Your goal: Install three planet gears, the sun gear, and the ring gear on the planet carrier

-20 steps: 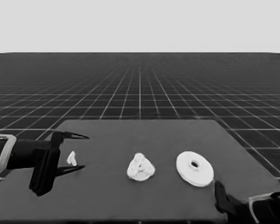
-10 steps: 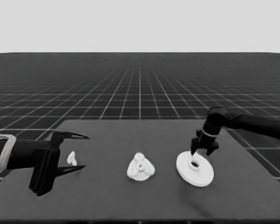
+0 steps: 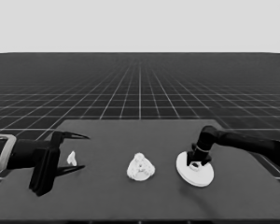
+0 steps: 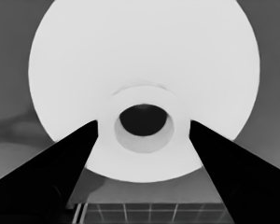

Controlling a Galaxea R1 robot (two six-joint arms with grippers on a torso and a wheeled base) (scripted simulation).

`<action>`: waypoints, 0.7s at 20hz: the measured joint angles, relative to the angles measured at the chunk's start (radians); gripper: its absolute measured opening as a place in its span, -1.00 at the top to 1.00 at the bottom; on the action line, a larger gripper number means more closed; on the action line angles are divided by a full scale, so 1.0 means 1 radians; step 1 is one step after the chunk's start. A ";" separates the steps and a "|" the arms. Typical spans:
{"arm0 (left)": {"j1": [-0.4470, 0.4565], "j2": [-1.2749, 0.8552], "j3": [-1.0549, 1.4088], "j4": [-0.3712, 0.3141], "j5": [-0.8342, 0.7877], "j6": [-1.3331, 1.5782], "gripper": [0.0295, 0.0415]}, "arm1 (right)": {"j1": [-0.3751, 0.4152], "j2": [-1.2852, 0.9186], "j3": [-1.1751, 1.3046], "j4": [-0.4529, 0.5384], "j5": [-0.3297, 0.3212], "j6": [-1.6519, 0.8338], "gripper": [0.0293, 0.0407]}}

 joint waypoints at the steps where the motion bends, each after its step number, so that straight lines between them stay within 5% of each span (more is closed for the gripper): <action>1: 0.000 0.000 0.000 0.000 0.000 0.000 -0.49 | 0.000 0.000 0.000 0.000 0.000 0.000 0.01; 10: 0.000 0.000 0.000 0.000 0.000 0.000 -0.49 | 0.000 0.000 -0.001 -0.001 0.000 0.000 0.03; 14: 0.000 0.000 0.000 0.000 0.000 0.000 -0.49 | 0.177 -0.050 0.106 0.133 -0.119 0.035 0.03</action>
